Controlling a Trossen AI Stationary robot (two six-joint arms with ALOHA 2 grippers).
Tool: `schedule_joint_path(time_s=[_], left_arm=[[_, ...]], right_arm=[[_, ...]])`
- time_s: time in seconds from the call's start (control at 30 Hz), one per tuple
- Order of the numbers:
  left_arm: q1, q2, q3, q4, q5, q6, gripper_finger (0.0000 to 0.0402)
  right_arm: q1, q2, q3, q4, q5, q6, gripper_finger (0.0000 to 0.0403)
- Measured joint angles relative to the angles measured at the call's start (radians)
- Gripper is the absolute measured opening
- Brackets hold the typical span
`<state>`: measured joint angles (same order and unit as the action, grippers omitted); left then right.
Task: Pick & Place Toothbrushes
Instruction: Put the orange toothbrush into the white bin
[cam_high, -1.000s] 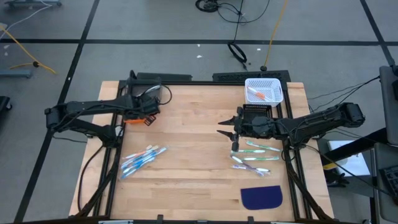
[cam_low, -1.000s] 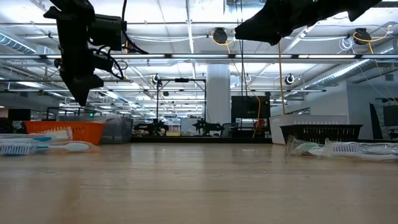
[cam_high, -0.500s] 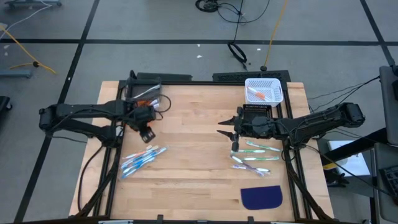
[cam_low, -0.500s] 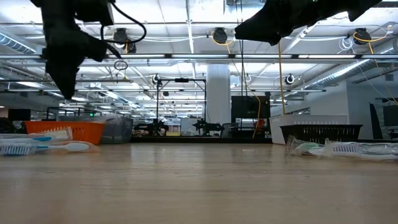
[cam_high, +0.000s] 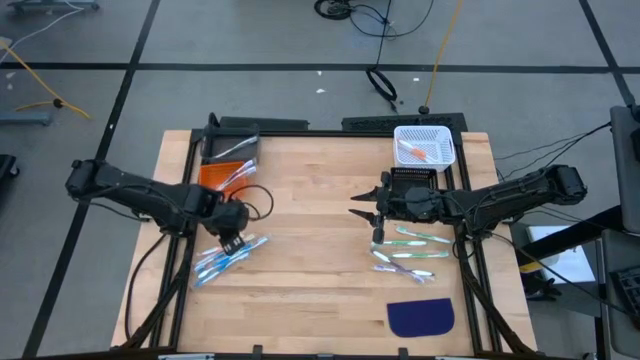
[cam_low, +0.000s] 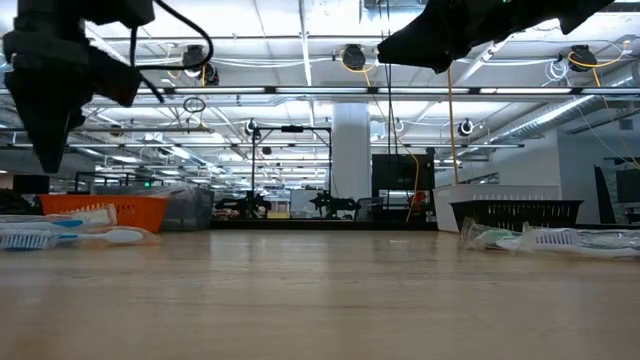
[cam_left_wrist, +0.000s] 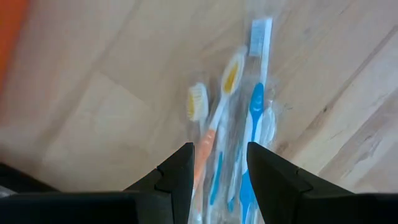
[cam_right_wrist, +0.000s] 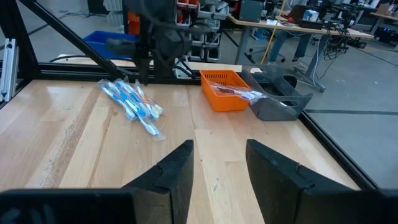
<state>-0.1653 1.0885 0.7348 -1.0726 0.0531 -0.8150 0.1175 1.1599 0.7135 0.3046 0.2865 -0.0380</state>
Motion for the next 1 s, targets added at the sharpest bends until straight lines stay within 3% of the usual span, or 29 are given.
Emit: schedule_joint_path(time_s=[0.3, 0.77, 0.87, 1.0], left_arm=[[-0.106, 0.000, -0.122, 0.181, 0.026, -0.098, 0.0150], [-0.151, 0.000, -0.245, 0.278, 0.006, -0.208, 0.0145], [-0.151, 0.000, -0.249, 0.282, 0.006, -0.209, 0.0118], [-0.151, 0.000, -0.242, 0.280, 0.011, -0.189, 0.0042]], right_arm=[[0.000, 0.000, 0.000, -0.002, 0.000, 0.000, 0.0141], [0.000, 0.000, 0.000, -0.002, 0.000, 0.000, 0.0141], [0.000, 0.000, 0.000, -0.002, 0.000, 0.000, 0.0141], [0.000, 0.000, 0.000, -0.002, 0.000, 0.000, 0.0141]])
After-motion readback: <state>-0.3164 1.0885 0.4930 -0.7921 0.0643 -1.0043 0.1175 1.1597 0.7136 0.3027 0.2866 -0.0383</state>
